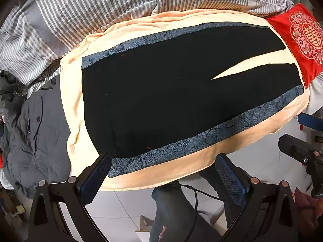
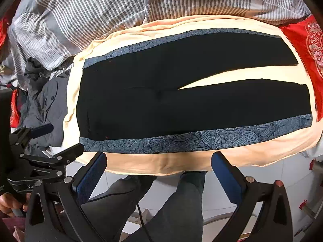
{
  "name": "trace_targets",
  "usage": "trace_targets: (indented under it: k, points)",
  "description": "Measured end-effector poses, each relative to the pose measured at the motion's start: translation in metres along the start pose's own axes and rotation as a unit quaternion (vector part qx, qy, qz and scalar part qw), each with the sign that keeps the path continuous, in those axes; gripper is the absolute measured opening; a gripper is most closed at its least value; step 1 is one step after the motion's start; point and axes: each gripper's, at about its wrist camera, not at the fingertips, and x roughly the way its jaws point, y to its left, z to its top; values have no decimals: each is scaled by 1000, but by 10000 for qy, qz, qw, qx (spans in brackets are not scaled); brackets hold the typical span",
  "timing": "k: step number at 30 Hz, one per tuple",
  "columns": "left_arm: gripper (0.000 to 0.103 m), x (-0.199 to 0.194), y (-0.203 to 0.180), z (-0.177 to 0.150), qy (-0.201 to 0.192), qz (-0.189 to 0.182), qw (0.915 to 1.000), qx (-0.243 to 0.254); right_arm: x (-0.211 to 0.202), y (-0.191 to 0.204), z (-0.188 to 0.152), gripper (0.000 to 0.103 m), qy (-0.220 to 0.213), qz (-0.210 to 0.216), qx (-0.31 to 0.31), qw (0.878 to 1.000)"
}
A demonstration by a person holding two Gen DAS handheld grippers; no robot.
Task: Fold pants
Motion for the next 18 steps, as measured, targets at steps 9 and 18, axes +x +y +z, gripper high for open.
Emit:
trace_targets:
  k: [9,18]
  points:
    - [103,-2,3,1,-38,-14,10000,-91,-1,-1,-1,103,0,-89,43,10000]
    - [103,-3,4,0,-57,-18,9999,-150,-2,-2,0,103,17,-108,51,9999]
